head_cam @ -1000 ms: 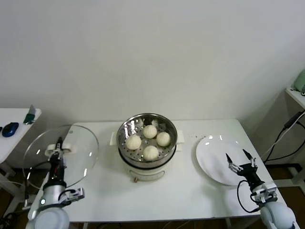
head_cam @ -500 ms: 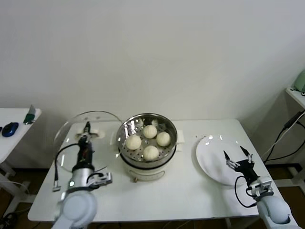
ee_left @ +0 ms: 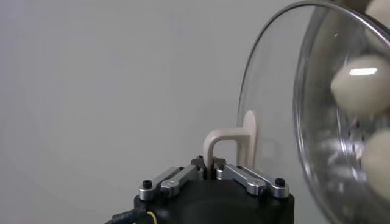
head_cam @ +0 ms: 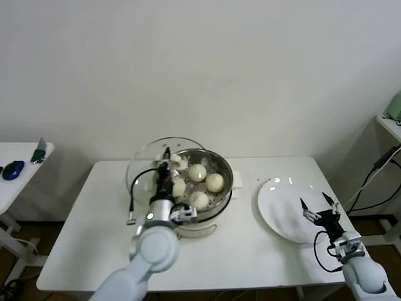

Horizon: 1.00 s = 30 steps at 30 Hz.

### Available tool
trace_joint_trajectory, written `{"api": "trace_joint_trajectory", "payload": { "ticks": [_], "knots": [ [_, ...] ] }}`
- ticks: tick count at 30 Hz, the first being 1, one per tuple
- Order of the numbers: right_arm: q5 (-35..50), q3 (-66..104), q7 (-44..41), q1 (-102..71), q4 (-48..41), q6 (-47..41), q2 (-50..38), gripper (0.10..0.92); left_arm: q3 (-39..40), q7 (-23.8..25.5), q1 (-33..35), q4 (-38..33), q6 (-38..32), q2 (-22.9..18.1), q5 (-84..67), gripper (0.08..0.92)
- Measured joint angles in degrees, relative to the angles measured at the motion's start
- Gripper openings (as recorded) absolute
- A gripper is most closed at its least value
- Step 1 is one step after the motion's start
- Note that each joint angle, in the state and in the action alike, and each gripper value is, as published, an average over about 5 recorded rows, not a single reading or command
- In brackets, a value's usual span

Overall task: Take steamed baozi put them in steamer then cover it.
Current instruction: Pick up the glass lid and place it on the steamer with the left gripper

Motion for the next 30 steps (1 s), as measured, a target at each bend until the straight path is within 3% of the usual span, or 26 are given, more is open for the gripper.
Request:
{"api": "trace_joint_trajectory", "payload": {
  "ticks": [13, 30],
  "knots": [
    [-0.74, 1.22, 0.02, -0.75, -0.46, 0.2, 0.07, 0.823, 5.59, 3.27, -4.88, 8.09, -0.03, -8.82, 4.2, 0.15],
    [-1.9, 1.02, -0.2, -0.43, -0.99, 0.5, 0.32, 0.823, 5.58, 6.53, -5.73, 12.7, -0.03, -9.55, 8.66, 0.15]
  ]
}}
